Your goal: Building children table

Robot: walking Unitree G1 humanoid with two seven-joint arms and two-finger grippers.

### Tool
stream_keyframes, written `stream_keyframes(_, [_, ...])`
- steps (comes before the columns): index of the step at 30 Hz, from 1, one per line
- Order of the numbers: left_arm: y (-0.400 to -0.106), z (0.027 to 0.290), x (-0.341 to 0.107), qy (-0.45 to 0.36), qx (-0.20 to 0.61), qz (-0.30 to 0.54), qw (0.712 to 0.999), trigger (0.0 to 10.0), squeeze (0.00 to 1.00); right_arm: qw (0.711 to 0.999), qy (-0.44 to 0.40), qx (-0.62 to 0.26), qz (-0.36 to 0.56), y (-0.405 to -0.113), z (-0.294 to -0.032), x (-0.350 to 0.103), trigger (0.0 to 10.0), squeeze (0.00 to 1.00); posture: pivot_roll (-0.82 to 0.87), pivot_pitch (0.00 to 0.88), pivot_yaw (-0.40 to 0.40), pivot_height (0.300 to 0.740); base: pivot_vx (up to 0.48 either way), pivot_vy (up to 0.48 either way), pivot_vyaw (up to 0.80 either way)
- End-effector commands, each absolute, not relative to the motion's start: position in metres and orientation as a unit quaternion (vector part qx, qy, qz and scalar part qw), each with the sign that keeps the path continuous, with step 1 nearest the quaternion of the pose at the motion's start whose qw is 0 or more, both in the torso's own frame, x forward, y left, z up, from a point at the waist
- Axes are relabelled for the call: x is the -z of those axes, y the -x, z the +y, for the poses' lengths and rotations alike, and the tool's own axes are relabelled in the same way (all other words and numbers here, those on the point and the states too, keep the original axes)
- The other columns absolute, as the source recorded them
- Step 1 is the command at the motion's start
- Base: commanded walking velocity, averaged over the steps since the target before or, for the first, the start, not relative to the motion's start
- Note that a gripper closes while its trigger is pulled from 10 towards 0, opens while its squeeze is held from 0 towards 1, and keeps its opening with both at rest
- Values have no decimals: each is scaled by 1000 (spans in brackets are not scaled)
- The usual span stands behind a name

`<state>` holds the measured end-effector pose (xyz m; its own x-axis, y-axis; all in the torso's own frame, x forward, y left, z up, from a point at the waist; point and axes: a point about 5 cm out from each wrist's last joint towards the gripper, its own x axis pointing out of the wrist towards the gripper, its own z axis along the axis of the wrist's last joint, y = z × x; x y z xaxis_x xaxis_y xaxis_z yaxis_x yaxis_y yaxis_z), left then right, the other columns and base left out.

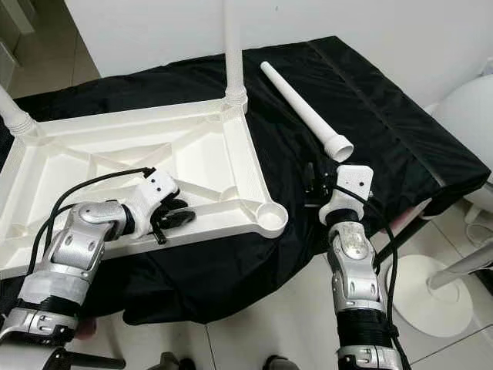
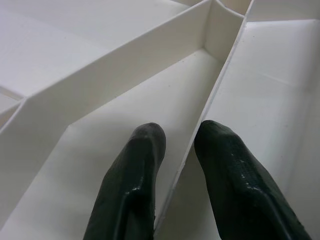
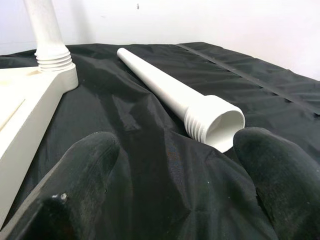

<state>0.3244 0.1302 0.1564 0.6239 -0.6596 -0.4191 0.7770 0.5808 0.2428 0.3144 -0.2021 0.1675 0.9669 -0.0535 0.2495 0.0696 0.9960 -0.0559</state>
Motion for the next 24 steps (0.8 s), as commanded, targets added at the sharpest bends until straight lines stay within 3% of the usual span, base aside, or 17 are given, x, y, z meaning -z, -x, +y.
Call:
stream_keyframes(1, [-329, 145, -151, -211, 265, 136, 931, 10000, 0, 992, 24, 23, -123, -316, -198, -165, 10000, 0, -14, 114, 60, 740, 0, 0, 0])
stream_keyframes(2, [-327, 142, -151, -210, 259, 132, 934, 0, 0, 992, 25, 21, -123, -316, -197, -165, 10000, 0, -12, 110, 57, 740, 0, 0, 0])
stream_keyframes(16, [-324, 121, -166, -180, 217, 99, 954, 0, 0, 992, 23, 18, -126, -318, -196, -167, 10000, 0, -11, 114, 62, 740, 0, 0, 0])
stream_keyframes(17, [-325, 114, -167, -177, 227, 93, 953, 1020, 0, 992, 23, 18, -126, -318, -195, -167, 10000, 0, -11, 120, 63, 740, 0, 0, 0])
stream_keyframes(18, [-324, 106, -170, -175, 242, 85, 951, 10000, 0, 992, 22, 17, -126, -318, -195, -167, 10000, 0, -13, 124, 64, 740, 0, 0, 0])
stream_keyframes(24, [-321, 92, -174, -175, 279, 64, 942, 10000, 0, 992, 23, 18, -126, -318, -195, -166, 10000, 0, -14, 125, 64, 740, 0, 0, 0])
